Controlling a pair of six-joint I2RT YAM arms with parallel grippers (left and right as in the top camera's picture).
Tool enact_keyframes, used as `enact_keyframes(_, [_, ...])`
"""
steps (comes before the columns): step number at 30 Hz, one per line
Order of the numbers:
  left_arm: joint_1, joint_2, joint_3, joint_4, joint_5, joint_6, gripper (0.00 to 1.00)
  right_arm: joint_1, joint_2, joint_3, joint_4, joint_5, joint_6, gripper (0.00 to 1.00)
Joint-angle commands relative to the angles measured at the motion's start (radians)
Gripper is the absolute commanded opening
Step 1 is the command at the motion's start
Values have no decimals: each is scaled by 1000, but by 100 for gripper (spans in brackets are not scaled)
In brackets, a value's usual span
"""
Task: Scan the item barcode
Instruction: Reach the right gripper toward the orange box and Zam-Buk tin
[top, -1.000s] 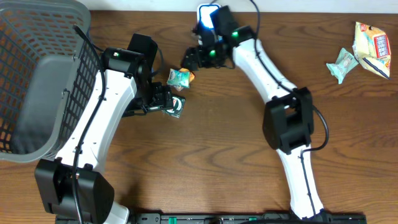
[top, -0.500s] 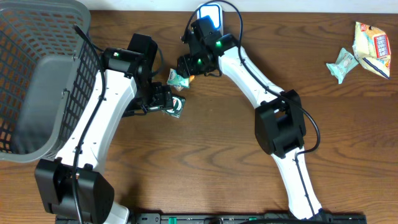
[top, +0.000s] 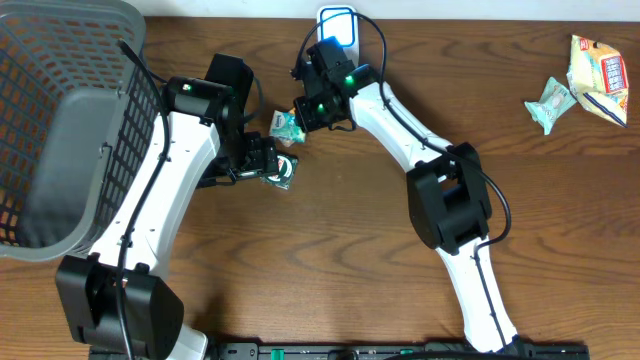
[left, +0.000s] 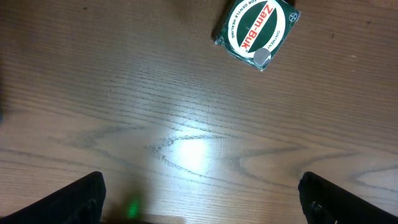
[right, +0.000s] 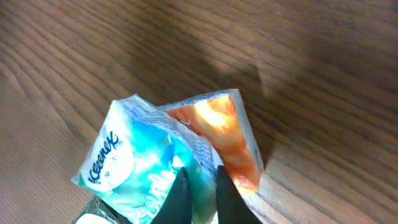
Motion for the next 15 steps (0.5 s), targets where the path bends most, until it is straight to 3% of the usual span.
enact_keyframes(1, [0,4,11,-6,-2,6,98,-2,-40,-7,-42,13,-4,1])
enact_keyframes(9, [0,4,11,-7,-2,6,98,-18,-159,-7,-325,126,95,2])
enact_keyframes(15, [0,4,11,-7,-2,6,98,-15,-167,-21,-570,313,68,1])
